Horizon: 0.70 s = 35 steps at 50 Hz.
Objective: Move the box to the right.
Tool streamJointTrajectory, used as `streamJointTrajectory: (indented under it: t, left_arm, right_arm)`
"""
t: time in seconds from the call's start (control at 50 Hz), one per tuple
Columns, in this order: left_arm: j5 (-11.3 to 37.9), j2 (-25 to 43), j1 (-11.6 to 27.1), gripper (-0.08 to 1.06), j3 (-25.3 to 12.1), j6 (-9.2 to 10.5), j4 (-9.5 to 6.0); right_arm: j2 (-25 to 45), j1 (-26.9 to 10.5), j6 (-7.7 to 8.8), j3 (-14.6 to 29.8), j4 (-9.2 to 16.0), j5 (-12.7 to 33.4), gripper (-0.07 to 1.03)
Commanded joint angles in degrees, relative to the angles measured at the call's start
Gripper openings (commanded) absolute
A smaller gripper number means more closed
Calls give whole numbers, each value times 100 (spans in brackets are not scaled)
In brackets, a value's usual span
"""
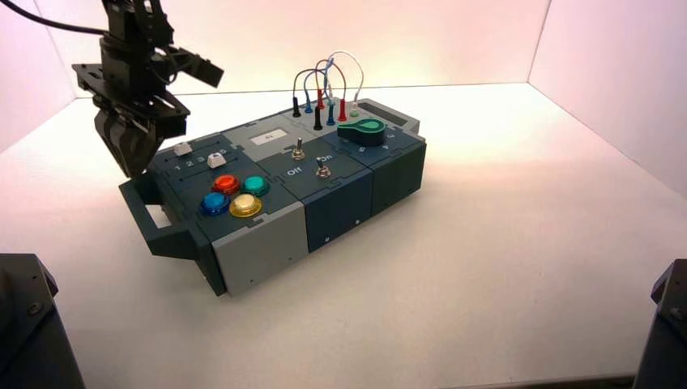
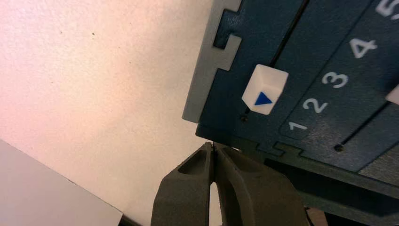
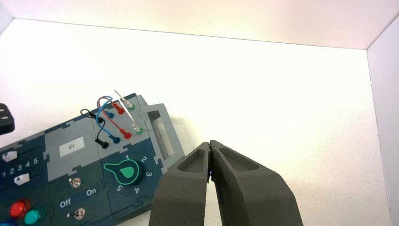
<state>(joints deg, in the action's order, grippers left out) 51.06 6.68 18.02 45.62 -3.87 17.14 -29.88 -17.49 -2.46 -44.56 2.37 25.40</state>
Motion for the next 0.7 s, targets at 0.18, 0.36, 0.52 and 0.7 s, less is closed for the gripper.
streamJointTrajectory:
  t: [0.18, 0.36, 0.52, 0.7]
  left_arm:
    - [-149, 185, 97, -3, -413, 35, -9]
    - [-149, 211, 123, -3, -642, 0, 0]
    - [-149, 202, 167, -3, -712, 0, 0]
    - [-176, 237, 325, -3, -800, 9, -9]
  right_arm:
    - [-9, -26, 18, 114, 0, -97, -2]
    - [44, -26, 0, 123, 0, -97, -2]
    - [44, -26, -18, 132, 9, -97, -2]
    - [53, -26, -18, 141, 9, -97, -2]
